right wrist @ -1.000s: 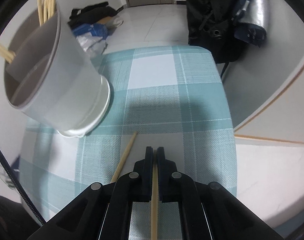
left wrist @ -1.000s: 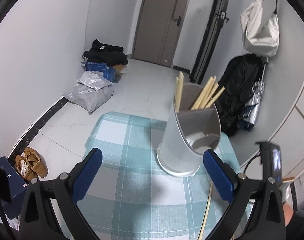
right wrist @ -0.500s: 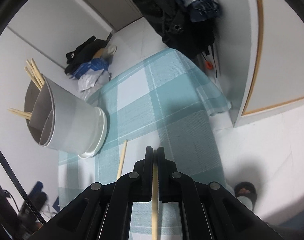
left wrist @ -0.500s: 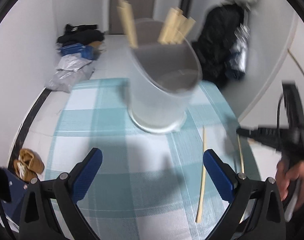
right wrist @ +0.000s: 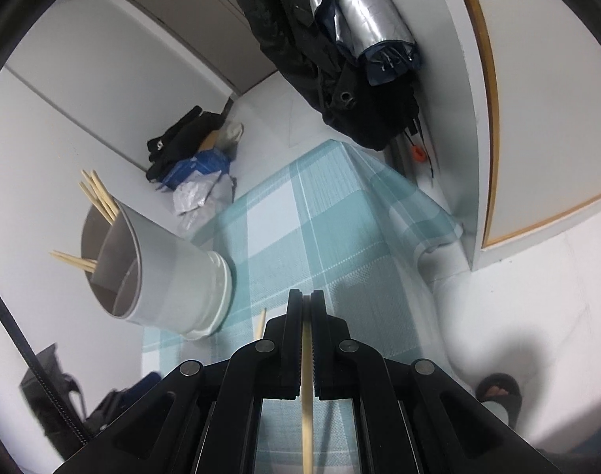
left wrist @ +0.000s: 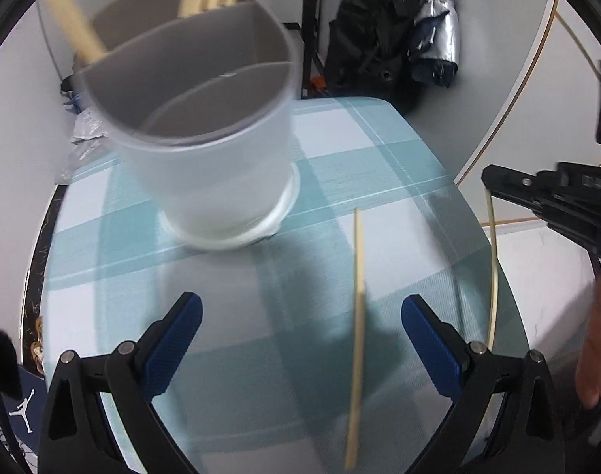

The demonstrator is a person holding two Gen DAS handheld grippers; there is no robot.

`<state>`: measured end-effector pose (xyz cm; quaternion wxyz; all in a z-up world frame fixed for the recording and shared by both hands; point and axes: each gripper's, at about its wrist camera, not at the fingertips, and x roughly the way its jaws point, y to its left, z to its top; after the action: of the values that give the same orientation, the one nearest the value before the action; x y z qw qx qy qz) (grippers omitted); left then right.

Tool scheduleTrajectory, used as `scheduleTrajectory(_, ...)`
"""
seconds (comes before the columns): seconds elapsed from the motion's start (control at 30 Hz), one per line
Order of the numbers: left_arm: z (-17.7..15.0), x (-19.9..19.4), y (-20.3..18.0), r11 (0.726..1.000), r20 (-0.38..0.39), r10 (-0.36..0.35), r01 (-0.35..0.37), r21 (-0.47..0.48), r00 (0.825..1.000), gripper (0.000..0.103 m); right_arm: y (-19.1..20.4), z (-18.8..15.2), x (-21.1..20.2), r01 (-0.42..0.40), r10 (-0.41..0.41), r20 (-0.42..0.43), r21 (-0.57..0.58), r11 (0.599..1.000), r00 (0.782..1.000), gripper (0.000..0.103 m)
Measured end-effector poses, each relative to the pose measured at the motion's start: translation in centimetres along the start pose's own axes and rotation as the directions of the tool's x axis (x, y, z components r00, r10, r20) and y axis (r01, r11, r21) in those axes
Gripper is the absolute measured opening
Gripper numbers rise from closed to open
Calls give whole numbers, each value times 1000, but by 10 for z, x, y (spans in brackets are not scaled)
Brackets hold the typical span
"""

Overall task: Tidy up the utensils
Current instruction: 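Grasp the last chopstick with the left gripper while the right gripper holds its chopstick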

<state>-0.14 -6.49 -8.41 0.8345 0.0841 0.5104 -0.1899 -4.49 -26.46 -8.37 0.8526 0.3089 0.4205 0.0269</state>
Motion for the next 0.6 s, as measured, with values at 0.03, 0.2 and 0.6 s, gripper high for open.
scheduleTrajectory(0.03,3,6,-3,1000,-18,0,0,6,1000,99,-1,0,-1,-1,1,0,0,1000,1000,3)
scheduleTrajectory(0.2,13,31,-20,999,-81,17,-14,35,997,87,-10,3,-11,-1,1,23,15,1000,1000,3)
scheduleTrajectory(0.6,38,50,-41,997,-133,-37,45,56,990,32,-24,9,-24,-24,22,57,49,998,998,3)
